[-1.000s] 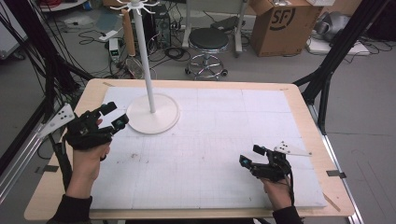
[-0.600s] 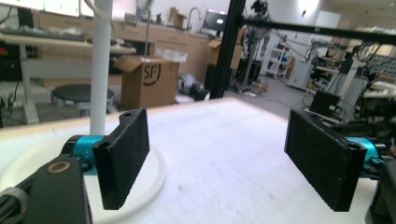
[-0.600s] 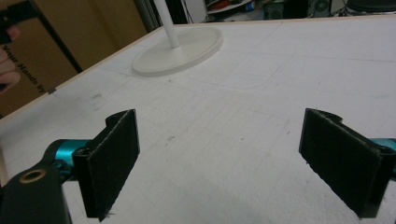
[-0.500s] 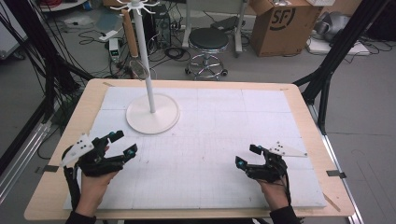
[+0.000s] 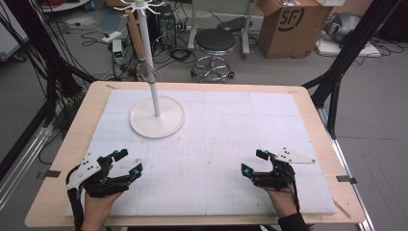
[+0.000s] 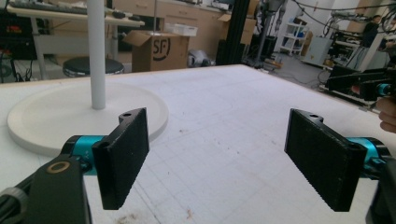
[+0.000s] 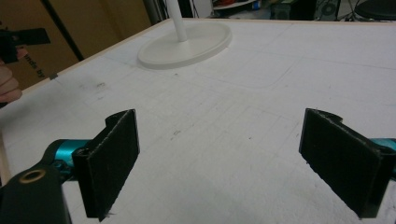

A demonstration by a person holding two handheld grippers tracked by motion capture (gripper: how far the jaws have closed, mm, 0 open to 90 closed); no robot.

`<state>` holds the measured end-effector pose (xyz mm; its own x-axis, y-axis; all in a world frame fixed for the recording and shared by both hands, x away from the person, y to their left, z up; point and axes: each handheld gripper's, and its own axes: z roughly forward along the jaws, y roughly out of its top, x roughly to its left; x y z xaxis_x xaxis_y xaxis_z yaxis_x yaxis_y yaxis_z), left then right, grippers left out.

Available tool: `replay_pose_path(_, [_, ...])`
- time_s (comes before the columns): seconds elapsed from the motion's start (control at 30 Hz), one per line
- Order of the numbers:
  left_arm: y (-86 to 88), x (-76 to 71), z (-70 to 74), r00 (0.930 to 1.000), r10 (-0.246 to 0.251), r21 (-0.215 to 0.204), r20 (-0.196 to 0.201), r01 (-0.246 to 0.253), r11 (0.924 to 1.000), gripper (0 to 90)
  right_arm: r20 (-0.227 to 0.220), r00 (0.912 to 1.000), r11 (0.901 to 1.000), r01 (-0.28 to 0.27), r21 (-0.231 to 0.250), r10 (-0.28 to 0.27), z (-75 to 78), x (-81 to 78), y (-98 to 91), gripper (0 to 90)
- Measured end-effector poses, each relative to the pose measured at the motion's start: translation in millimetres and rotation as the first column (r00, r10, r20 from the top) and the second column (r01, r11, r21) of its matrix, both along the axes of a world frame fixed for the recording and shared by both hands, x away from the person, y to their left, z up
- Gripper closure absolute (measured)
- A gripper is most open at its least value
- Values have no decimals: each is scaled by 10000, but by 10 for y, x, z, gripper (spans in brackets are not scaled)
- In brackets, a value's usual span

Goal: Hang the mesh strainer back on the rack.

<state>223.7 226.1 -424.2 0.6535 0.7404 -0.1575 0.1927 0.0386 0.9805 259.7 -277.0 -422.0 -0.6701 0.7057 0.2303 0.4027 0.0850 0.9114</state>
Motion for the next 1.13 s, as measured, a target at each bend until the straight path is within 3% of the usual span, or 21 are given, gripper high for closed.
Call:
replay_pose_path(0.1, [1,-4,-30,9999,-45,-16,-94,45,10000,224,80,10000,9998,14,-193,-12,-13,-2,15,112])
replay_pose_path(0.2, [-18,-8,-48,9999,43,366,-122,-39,9993,224,81,10000,9996,22,-281,-20,-27,2,26,112])
replay_pose_path(0.3, [-35,5,-73,9997,-55,434,-231,65,9990,224,65,10000,9992,15,-398,-12,-43,6,34,112])
replay_pose_path(0.4, [-68,22,-100,9991,-24,954,-418,64,9954,224,135,9999,9987,28,-514,-21,-50,5,43,111])
replay_pose_path(0.47, [-81,30,-112,9987,-73,1041,-507,126,9945,224,125,9999,9984,23,-566,-15,-52,2,51,111])
replay_pose_path(0.7, [-82,38,-120,9981,-160,922,-593,214,9955,224,82,10000,9962,12,-871,-5,-73,18,66,106])
replay_pose_path(1.13, [-96,47,-135,9972,-270,1028,-692,340,9941,229,126,9999,9962,83,-864,-72,-72,14,66,106])
